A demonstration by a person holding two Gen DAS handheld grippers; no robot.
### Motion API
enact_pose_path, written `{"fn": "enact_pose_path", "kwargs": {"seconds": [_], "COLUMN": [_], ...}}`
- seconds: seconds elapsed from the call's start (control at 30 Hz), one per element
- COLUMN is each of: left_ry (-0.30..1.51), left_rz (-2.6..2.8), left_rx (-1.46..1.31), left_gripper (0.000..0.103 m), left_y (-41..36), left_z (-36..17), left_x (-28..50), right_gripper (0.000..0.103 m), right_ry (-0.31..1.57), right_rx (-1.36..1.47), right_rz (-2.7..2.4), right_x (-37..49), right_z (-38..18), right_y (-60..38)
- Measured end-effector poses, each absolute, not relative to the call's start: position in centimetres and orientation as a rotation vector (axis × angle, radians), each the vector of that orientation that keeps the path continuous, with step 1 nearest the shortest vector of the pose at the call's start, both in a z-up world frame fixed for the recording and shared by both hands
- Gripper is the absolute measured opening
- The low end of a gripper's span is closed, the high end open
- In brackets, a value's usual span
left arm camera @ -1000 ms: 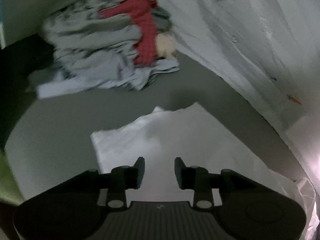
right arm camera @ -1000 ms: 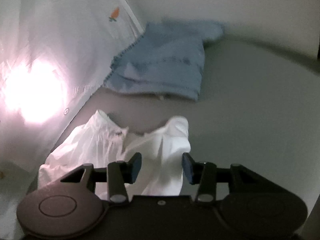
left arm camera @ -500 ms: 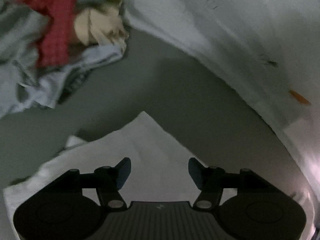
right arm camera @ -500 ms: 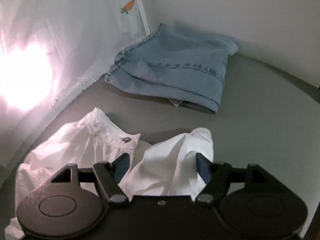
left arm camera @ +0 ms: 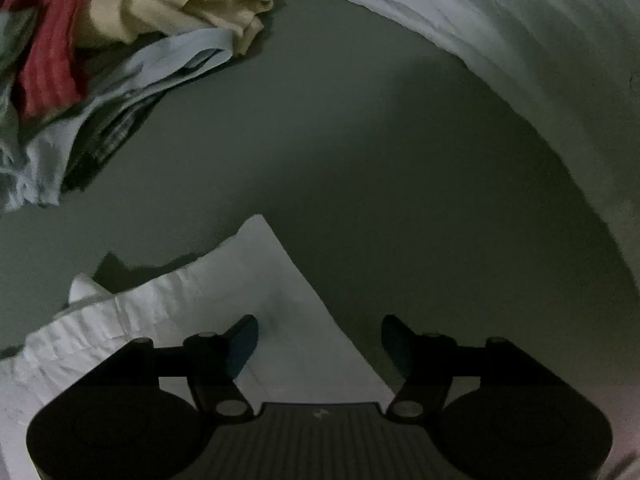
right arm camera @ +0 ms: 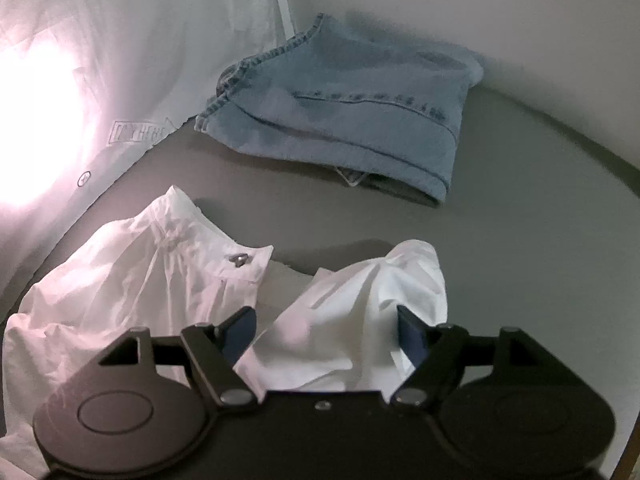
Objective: Fold clothes
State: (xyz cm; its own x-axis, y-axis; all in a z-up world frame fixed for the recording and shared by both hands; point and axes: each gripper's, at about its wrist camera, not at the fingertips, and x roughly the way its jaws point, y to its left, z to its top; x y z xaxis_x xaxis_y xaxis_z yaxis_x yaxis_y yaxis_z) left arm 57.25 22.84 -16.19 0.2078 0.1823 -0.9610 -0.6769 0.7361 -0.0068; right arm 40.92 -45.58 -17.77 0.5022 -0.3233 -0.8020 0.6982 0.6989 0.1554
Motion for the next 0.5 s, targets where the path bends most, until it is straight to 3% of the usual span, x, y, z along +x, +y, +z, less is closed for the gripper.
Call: {"fn": "enact_pose_path", "kwargs": {"seconds": [0.07,0.13,0.17,0.2,0.37,0.5], "left_ry": [1.224,1.209,1.21,1.21,1.067,0.985], "left_rz": [0.657,0.682,0.692,0.702,0.659,0.617], "left_rx": [-0.433,-0.418,-0.429,-0.442,-0.69,-0.687], "left_gripper": [0.056,0.031,0.009,0.005,0.003,0.002], "left_y": [22.2,21.8,21.9,22.1,24.5,24.8], "left_z": [-16.2,-15.9,-15.8,-15.7,-14.2,-10.5], "left_x": [57.0,56.4,56.0,55.5,51.4,50.9], "right_gripper": [0.077,0.077,0.077,0.077,0.075,0.074], "right_ry": [0.837,0.831,0.826,0.82,0.792,0.77], "right_rx": [0.512,0.531,0.543,0.555,0.623,0.687], "right_rz": [-0.646,-0.643,-0.641,-0.639,-0.635,-0.63], "right_x": [41.0,40.7,40.4,40.2,38.9,38.5], "right_z": [-17.9,-17.9,-17.9,-17.9,-18.0,-18.1], "right_y": [-45.7,-46.0,-46.1,-46.3,-47.3,-48.2]}}
